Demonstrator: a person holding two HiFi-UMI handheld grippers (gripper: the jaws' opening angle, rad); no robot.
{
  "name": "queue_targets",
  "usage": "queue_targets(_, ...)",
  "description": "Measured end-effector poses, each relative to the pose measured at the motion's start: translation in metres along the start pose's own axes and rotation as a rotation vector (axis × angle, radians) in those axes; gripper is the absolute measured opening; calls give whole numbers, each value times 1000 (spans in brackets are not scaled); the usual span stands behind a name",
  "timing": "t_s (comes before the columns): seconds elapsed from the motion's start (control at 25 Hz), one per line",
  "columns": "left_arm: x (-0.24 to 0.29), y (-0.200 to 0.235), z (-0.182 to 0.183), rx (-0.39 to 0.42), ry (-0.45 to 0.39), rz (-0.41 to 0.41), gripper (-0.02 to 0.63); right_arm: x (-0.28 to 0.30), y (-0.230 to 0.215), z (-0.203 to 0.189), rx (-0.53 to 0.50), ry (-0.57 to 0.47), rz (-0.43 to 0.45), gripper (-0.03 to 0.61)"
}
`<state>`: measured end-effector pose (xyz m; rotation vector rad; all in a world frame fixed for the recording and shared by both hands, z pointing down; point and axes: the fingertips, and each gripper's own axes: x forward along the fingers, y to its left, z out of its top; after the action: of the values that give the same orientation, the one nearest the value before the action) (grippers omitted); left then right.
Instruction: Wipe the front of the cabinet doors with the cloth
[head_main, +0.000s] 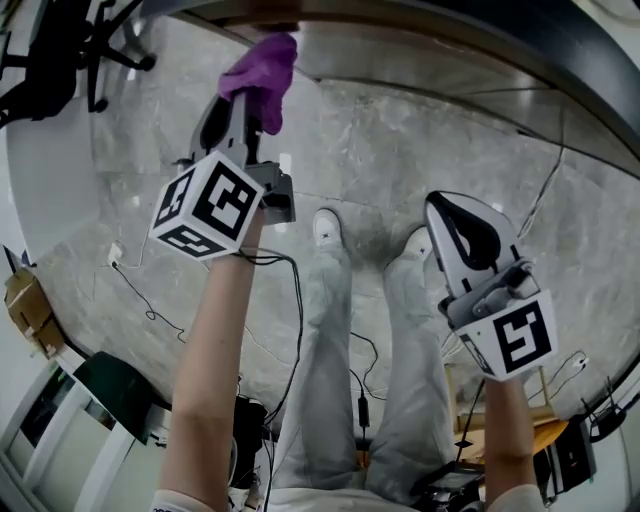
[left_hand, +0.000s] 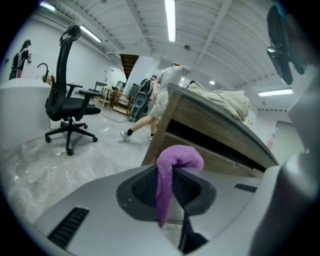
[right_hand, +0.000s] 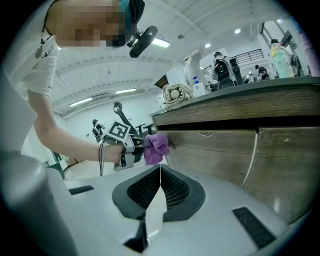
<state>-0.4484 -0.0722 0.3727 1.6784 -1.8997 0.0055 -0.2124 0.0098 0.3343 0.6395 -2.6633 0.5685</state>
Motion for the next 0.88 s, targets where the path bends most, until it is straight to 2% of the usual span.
queue_targets(0.12,0,-32,-31,-7,45,-20,60,-17,-17,2,-8,-5,-2,28)
queue_targets(0.24,10,-82,-67,11,101,-63,60,-43,-41,0,-13,-8,-18,28)
queue_targets(0.44,35,-169,-126,91,188,-172,60,-83,-76,-14,52,-26,-70,28)
queue_targets(0.6,56,-221,-162,144,256,-260,60,-106,-92,-32,101,-36,-111,28)
queue_targets(0.72,70,-247,-180,166,281,-280,60,-126,-108,-46,130,-34,-142,28)
queue_targets(0.88,92,-254,-191,204,296,-271,60,-142,-123,-65,161,-45,-197,28)
